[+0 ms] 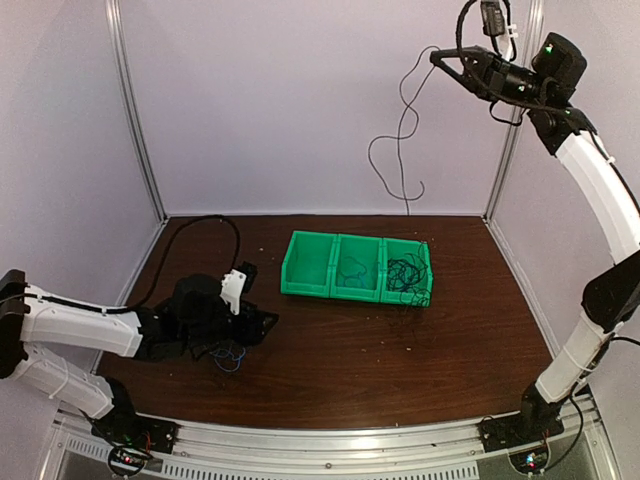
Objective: Untangle the cables
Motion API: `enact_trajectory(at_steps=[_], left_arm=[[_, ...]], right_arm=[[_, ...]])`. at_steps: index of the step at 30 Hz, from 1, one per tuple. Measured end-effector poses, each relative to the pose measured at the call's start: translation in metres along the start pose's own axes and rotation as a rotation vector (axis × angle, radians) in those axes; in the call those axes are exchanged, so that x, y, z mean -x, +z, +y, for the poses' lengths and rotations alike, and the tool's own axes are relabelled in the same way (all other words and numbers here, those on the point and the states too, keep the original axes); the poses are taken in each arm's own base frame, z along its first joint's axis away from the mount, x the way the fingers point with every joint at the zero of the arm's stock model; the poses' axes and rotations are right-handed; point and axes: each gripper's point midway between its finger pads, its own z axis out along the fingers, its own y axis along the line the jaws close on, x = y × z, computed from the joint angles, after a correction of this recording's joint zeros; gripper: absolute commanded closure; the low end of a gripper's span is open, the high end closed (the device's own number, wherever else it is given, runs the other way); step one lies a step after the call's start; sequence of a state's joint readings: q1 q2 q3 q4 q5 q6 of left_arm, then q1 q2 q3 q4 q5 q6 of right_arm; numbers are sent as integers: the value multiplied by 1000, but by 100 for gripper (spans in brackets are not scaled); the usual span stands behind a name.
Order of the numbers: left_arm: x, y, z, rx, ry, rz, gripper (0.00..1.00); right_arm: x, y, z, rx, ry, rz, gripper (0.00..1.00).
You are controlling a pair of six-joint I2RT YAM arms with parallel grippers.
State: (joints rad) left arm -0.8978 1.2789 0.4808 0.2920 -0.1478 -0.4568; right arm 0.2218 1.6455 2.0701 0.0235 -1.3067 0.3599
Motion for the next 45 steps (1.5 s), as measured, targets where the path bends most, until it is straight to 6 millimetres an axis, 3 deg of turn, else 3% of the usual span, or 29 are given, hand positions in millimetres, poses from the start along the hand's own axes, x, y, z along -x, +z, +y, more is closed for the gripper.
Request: enact_trajectory(at_steps=[7, 11, 14, 17, 20, 24, 29, 36, 38, 41, 45], left_arm=[[71, 0, -63, -168, 80, -193, 35], [124, 4, -106, -257, 101, -328, 35], [158, 5, -129, -315, 99, -426, 38], [183, 10, -144, -348, 97, -506, 42], [188, 24, -152, -363, 102, -535, 52], [175, 48, -154, -357, 114, -512, 80], [167, 58, -152, -347, 124, -505, 97], [180, 49, -153, -358, 115, -573, 100], [177, 46, -149, -345, 116, -573, 100], [172, 38, -142, -326, 117, -569, 100], [175, 13, -130, -298, 107, -589, 100]], right_arm=[[-20, 28, 15, 36, 17, 23, 100], [-55, 50, 24, 54, 59, 78, 100], [-87, 66, 33, 66, 83, 141, 100], [-103, 75, 42, 82, 89, 180, 100], [-107, 78, 46, 85, 77, 191, 100], [-109, 77, 45, 82, 72, 198, 100], [-111, 77, 45, 80, 70, 204, 100], [-126, 75, 43, 65, 81, 231, 100], [-138, 74, 41, 59, 92, 252, 92], [-162, 67, 40, 39, 115, 297, 68], [-211, 45, 43, 3, 156, 385, 44]])
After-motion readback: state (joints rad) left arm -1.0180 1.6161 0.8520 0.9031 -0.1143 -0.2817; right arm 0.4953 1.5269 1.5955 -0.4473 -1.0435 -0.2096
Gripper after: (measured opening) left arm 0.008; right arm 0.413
